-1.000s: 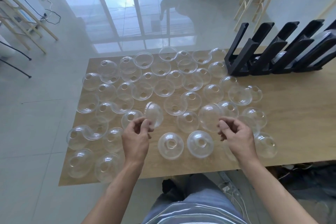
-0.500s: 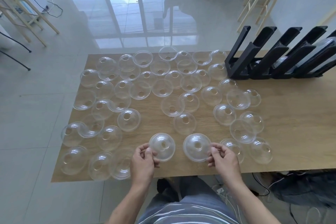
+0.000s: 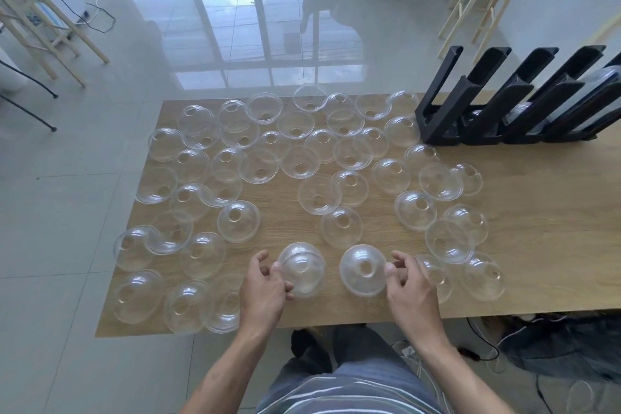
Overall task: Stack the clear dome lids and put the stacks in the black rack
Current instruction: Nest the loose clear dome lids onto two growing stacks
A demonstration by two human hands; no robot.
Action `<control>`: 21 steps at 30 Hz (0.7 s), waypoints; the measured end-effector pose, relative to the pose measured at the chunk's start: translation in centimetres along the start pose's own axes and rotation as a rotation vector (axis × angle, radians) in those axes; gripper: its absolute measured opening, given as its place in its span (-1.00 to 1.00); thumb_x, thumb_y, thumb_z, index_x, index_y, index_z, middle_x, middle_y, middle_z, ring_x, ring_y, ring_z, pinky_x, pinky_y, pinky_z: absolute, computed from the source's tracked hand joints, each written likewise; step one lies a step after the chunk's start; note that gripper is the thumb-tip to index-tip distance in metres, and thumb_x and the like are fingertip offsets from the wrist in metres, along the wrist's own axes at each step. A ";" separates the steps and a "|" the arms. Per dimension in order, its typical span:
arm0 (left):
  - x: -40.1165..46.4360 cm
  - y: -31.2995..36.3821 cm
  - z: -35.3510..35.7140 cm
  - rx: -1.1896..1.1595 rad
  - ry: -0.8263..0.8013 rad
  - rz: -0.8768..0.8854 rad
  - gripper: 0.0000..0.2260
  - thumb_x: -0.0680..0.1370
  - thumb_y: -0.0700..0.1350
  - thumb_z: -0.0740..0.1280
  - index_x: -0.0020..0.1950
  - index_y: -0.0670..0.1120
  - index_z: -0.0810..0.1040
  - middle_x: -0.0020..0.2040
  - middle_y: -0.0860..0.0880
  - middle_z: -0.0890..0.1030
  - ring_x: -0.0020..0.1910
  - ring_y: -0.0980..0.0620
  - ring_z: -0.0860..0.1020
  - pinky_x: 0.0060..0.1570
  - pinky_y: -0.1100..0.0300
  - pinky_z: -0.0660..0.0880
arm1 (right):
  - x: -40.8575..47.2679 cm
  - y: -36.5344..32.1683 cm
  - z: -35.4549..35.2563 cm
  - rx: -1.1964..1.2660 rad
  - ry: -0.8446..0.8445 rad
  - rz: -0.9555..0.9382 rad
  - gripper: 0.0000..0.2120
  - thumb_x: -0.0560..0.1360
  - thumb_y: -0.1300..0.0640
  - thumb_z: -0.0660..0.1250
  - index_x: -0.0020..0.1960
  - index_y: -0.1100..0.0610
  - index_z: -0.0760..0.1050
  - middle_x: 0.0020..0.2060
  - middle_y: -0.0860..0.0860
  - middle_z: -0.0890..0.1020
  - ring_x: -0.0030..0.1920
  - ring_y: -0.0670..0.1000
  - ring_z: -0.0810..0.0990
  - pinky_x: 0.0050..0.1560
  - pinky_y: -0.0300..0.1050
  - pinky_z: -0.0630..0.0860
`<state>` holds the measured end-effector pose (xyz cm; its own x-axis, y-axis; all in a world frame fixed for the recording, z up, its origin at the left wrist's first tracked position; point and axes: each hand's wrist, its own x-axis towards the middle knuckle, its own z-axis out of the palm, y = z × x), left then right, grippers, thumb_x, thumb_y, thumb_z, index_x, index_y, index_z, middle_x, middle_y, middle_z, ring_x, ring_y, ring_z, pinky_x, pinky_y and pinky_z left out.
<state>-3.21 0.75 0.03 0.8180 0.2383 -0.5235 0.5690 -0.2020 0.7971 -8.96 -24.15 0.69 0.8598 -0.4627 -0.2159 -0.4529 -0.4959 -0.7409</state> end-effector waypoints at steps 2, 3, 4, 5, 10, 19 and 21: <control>0.0 0.4 0.0 0.006 -0.014 0.015 -0.61 0.72 -0.04 0.27 0.54 -0.04 0.36 -0.02 -0.13 0.69 -0.29 0.04 0.72 -0.30 0.28 0.60 | -0.5 -0.4 0.1 -0.027 -0.019 -0.058 -0.67 0.69 -0.04 0.28 0.42 0.02 0.50 0.21 -0.11 0.51 0.10 -0.13 0.58 0.15 -0.07 0.55; 0.1 0.6 0.0 0.024 -0.019 0.030 -0.60 0.71 -0.02 0.27 0.55 -0.03 0.35 0.01 -0.10 0.68 -0.28 0.06 0.72 -0.32 0.30 0.59 | -0.7 -0.5 0.3 -0.047 -0.031 -0.090 -0.65 0.68 -0.05 0.30 0.44 0.00 0.49 0.24 -0.12 0.49 0.14 -0.13 0.57 0.18 -0.09 0.53; 0.1 0.7 0.0 0.054 -0.023 0.054 -0.59 0.71 0.00 0.28 0.55 -0.01 0.34 0.05 -0.07 0.67 -0.26 0.07 0.72 -0.30 0.28 0.61 | -0.9 -0.6 0.4 -0.070 -0.038 -0.122 -0.62 0.67 -0.06 0.33 0.45 0.00 0.48 0.26 -0.12 0.47 0.21 -0.10 0.53 0.24 -0.08 0.52; 0.0 0.8 -0.1 0.099 -0.021 0.089 -0.57 0.70 0.03 0.28 0.56 0.02 0.33 0.12 -0.03 0.64 -0.21 0.07 0.73 -0.22 0.20 0.65 | -1.0 -0.7 0.5 -0.097 -0.041 -0.153 -0.59 0.65 -0.06 0.36 0.45 0.01 0.48 0.28 -0.12 0.46 0.29 -0.07 0.48 0.30 -0.05 0.50; 0.1 0.6 -0.8 0.563 -0.107 0.444 -0.23 0.52 0.42 0.33 0.63 0.18 0.16 0.57 0.11 0.27 0.36 0.06 0.50 0.22 -0.06 0.57 | -0.7 -0.5 1.3 -0.236 -0.091 -0.217 -0.28 0.52 -0.15 0.50 0.58 0.06 0.35 0.50 -0.04 0.38 0.49 0.01 0.33 0.51 0.06 0.37; 2.5 1.1 -0.9 0.844 -0.306 0.513 -0.11 0.45 0.32 0.49 0.64 0.19 0.08 0.58 0.15 0.31 0.39 -0.03 0.54 0.21 -0.06 0.56 | 0.6 0.5 2.0 -0.275 -0.241 -0.175 -0.06 0.50 -0.18 0.51 0.69 -0.01 0.08 0.62 -0.03 0.23 0.61 0.01 0.22 0.57 -0.01 0.29; 2.8 1.3 -0.9 0.821 -0.295 0.504 -0.14 0.45 0.37 0.44 0.62 0.19 0.12 0.54 0.16 0.35 0.38 0.02 0.53 0.18 -0.03 0.56 | 0.8 0.4 1.9 -0.260 -0.236 -0.169 -0.07 0.49 -0.19 0.51 0.69 -0.02 0.10 0.58 -0.07 0.27 0.57 -0.01 0.28 0.52 -0.05 0.35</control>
<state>-0.30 2.05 -0.11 0.9040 -0.2780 -0.3248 -0.0583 -0.8327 0.5506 -7.97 -23.28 -0.98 0.9445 -0.1914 -0.2671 -0.3184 -0.7347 -0.5991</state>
